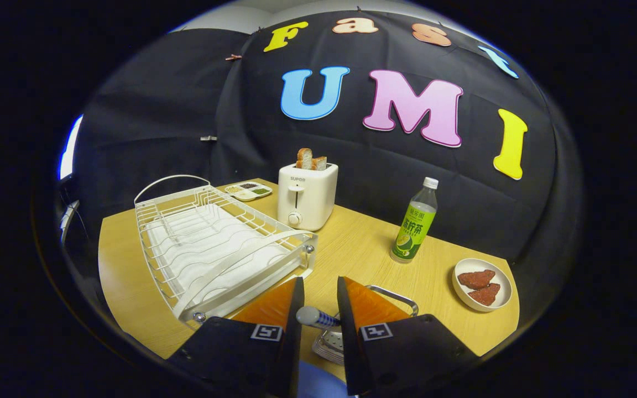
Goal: Take the plate from the dish rack, then take the spoon from the basket and place it into the plate.
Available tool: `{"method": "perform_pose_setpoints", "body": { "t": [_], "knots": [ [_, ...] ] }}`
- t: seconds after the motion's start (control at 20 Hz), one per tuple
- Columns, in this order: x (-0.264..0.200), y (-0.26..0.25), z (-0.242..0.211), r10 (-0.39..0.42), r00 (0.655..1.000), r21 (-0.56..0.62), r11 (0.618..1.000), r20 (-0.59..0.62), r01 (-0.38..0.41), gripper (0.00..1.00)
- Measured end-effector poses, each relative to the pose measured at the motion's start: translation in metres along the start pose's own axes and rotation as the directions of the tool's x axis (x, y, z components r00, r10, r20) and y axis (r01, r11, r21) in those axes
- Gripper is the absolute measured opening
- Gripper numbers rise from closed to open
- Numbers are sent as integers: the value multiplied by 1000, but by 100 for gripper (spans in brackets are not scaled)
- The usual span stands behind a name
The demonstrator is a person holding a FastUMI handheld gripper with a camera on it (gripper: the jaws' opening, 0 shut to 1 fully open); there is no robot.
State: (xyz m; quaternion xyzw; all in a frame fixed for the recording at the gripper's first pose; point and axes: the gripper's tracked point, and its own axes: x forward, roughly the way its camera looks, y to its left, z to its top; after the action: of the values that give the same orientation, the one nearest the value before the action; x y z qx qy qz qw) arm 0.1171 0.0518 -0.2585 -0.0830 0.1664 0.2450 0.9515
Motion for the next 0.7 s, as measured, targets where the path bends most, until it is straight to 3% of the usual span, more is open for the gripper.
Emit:
{"method": "perform_pose_setpoints", "body": {
  "t": [0.15, 0.25, 0.45, 0.7],
  "knots": [
    [-1, -13, 8, -55, 998, -53, 997, 28, 57, 31],
    [-3, -26, 13, -82, 995, -64, 994, 48, 85, 22],
    [-4, -41, 20, -79, 996, -37, 996, 41, 81, 13],
    [-7, -58, 28, -77, 997, 34, 996, 21, 77, 11]
  ]
}}
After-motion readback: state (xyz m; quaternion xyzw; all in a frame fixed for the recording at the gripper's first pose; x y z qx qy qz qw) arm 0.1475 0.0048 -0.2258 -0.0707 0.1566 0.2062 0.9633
